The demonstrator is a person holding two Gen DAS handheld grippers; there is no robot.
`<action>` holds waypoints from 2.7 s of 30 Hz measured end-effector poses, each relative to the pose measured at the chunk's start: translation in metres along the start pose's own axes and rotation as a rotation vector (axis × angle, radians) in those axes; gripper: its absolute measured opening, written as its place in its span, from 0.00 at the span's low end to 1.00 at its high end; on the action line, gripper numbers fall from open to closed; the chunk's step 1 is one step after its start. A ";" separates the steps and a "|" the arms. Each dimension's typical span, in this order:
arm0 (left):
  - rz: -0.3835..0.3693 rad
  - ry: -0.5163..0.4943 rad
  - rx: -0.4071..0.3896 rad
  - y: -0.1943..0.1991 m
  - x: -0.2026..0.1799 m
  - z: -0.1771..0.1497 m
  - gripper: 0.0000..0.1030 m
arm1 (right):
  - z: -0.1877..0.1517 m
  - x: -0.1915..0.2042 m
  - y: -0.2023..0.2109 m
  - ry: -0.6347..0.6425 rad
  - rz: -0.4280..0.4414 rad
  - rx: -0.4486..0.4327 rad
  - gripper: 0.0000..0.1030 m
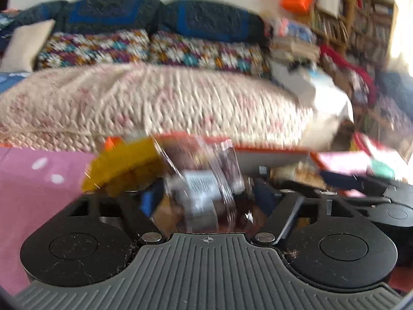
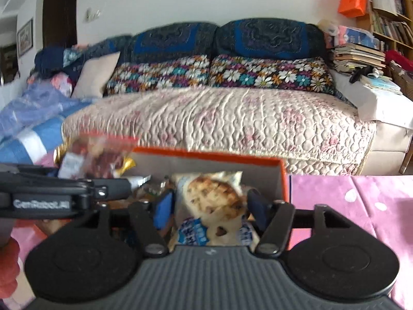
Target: Organize snacks
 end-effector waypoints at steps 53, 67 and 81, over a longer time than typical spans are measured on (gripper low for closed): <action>0.194 -0.066 0.105 0.285 -0.072 -0.189 0.69 | -0.168 0.021 0.288 -0.293 -0.060 0.092 0.87; 0.194 -0.036 0.092 0.282 -0.075 -0.173 0.75 | -0.174 0.009 0.291 -0.312 -0.102 0.146 0.88; 0.175 -0.001 0.180 0.265 -0.067 -0.196 0.63 | -0.174 0.008 0.290 -0.261 -0.165 0.147 0.88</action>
Point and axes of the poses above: each gripper's, at about its wrist camera, not at the fingertips, and y roughly against the way its jaws point, x to its left, z to its top, the point moved 6 cm from there along -y, roughly the way its jaws point, and after that the axes turned 3 degrees about -x, right-handed, at the moved point
